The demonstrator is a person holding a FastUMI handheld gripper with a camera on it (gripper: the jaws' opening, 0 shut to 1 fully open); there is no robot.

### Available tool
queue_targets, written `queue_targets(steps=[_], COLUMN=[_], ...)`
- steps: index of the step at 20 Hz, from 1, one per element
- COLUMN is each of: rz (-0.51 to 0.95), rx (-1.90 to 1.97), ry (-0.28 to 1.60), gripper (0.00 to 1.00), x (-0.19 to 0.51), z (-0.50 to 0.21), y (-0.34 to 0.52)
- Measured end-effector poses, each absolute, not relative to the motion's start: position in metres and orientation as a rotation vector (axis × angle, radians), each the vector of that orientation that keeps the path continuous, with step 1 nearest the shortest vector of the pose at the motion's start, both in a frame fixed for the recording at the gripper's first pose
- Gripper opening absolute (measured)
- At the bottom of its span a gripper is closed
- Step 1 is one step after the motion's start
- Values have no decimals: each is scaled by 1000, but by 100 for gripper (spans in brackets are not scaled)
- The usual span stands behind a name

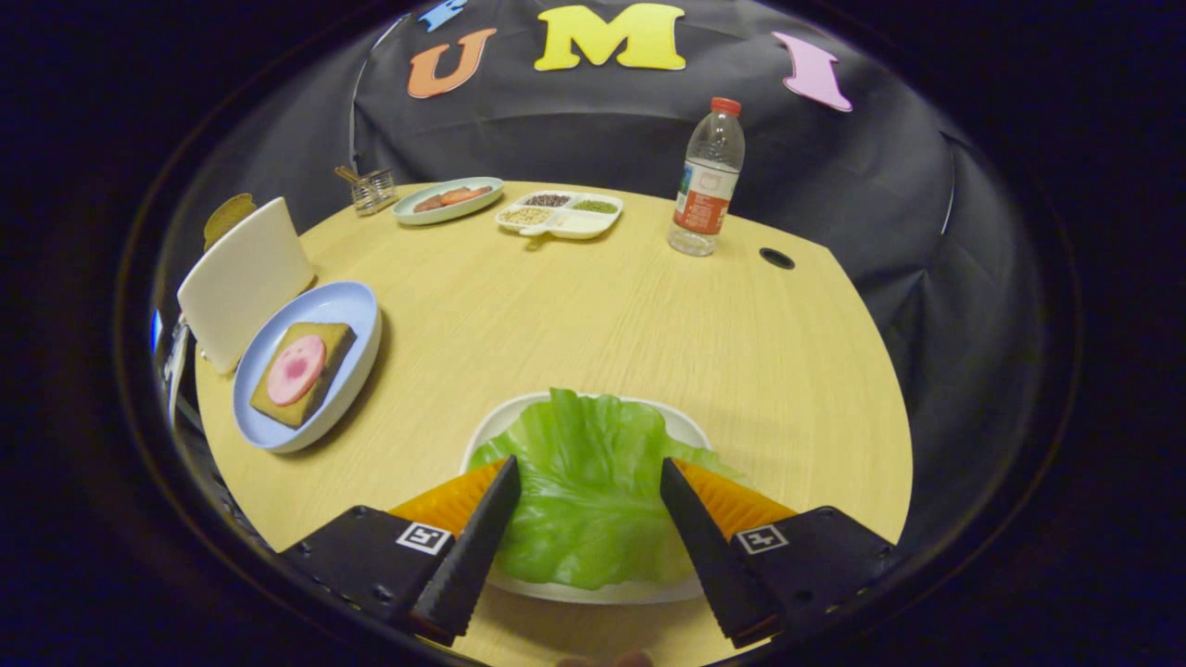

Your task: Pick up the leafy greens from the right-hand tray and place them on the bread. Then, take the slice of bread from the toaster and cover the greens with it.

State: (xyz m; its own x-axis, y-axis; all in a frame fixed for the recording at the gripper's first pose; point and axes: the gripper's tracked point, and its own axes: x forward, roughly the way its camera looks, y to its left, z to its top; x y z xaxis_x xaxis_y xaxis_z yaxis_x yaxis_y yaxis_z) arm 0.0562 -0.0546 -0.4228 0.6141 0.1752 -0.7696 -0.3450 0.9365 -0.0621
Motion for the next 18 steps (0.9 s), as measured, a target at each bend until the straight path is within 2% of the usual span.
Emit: queue_targets(steps=[2,3,4,7,8,10,18], rz=[320,327,330,322,322,300,298], rx=[-201,-209,-219,-196,-193,-159,-59], ry=[857,858,852,857,830,829,768], gripper=[93,85,85,43,42,2,0], x=[58,59,59,59,61,62,57], z=[-423,-423,-422,-424,-422,-422,-380], y=[-59,-59,-59,-57,-56,-55,-54])
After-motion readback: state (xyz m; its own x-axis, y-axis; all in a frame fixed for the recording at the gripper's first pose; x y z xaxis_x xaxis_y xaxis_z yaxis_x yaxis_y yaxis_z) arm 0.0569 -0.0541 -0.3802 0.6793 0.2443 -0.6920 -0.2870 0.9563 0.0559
